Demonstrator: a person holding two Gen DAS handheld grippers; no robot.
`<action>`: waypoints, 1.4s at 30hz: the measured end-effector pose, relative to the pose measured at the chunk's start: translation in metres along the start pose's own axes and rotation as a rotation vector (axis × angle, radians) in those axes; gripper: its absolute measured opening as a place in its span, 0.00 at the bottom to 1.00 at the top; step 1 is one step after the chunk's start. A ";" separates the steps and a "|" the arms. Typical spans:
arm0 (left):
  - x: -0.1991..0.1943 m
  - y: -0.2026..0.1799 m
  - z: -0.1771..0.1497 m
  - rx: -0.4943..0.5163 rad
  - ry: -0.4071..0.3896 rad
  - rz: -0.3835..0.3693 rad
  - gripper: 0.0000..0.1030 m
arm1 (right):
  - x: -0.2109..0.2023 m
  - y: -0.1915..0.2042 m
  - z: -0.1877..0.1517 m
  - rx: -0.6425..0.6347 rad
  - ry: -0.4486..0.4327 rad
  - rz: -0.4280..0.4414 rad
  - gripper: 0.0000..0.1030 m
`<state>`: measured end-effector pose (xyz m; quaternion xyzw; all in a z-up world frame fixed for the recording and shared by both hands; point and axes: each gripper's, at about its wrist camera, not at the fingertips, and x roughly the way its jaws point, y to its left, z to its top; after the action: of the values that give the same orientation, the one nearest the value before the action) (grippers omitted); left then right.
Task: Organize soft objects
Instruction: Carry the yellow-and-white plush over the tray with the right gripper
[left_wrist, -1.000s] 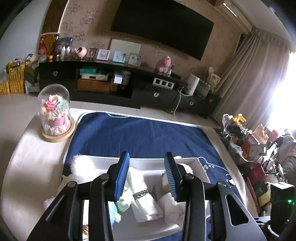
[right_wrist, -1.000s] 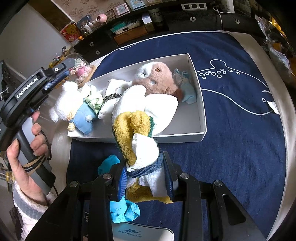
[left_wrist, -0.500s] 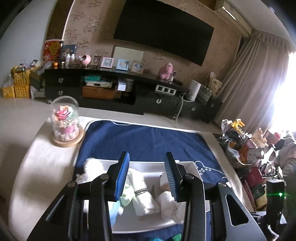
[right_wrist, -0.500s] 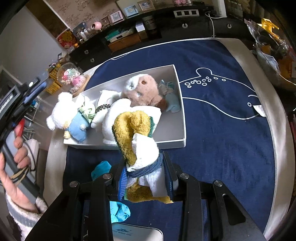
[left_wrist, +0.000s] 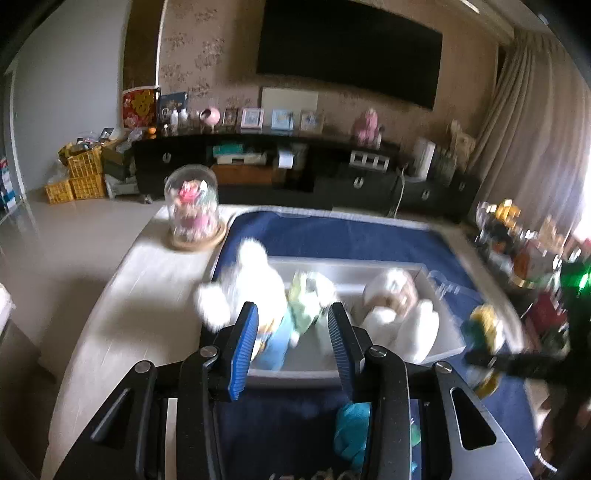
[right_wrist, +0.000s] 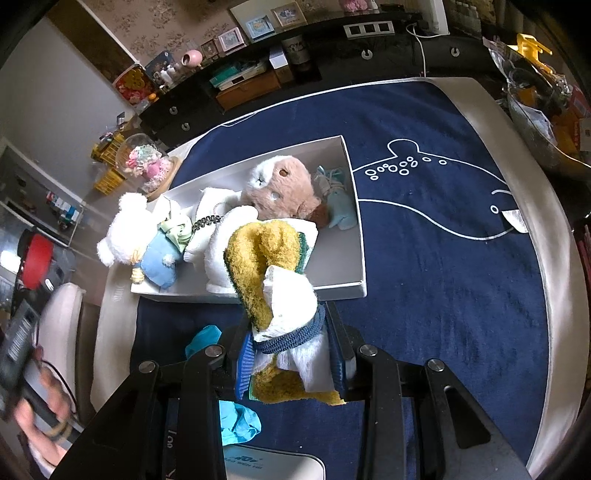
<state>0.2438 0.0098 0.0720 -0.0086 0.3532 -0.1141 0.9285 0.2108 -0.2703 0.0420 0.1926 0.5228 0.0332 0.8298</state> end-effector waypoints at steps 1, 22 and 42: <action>0.004 -0.001 -0.002 0.007 0.017 0.003 0.37 | 0.000 0.000 0.000 0.003 0.002 -0.002 1.00; 0.019 -0.003 -0.005 0.000 0.061 -0.009 0.37 | 0.011 0.008 -0.005 -0.035 0.007 -0.085 1.00; 0.024 0.017 0.000 -0.078 0.099 -0.050 0.37 | -0.030 0.009 0.070 0.012 -0.125 -0.096 1.00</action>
<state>0.2642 0.0210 0.0544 -0.0480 0.4023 -0.1238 0.9058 0.2606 -0.2897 0.0976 0.1740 0.4788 -0.0218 0.8602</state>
